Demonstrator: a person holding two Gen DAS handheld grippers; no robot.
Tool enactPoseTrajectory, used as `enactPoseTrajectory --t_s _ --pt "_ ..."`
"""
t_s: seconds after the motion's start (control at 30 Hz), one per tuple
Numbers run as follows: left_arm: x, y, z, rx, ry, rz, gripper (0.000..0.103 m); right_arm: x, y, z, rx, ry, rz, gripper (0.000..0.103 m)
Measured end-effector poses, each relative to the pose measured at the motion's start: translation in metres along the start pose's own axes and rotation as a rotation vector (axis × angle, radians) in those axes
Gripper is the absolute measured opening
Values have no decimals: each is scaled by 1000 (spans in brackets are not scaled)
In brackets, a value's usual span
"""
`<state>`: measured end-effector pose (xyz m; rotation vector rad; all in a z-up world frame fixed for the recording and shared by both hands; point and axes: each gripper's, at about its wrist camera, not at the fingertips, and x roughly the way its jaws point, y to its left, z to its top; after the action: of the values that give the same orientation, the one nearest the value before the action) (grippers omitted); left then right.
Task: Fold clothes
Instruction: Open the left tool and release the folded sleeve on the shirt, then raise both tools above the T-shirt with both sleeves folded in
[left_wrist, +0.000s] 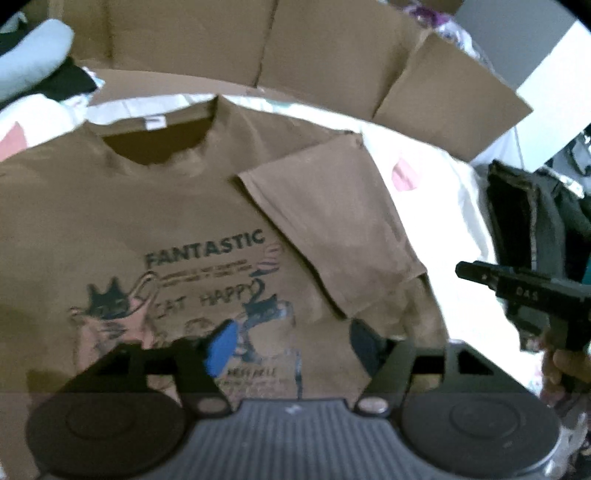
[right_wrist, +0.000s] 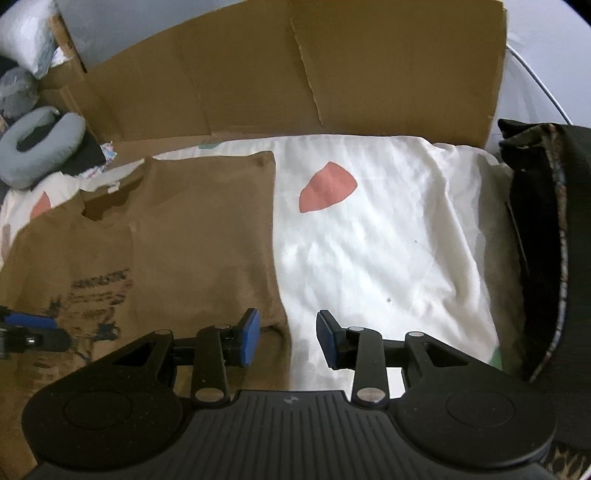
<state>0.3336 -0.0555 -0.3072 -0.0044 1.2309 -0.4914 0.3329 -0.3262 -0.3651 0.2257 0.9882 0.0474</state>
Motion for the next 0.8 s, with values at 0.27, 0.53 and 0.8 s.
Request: enactPoseTrajectory --t_s 0.27,0.53,0.8 --pt "-100 3 8 -30 -50 49 87 -57 11 15 25 41 53 92" --pt "-190 4 9 -84 -69 96 89 -123 15 30 -3 93 60 94" --pt "-265 3 6 -170 -84 125 97 -179 13 49 2 147 41 102"
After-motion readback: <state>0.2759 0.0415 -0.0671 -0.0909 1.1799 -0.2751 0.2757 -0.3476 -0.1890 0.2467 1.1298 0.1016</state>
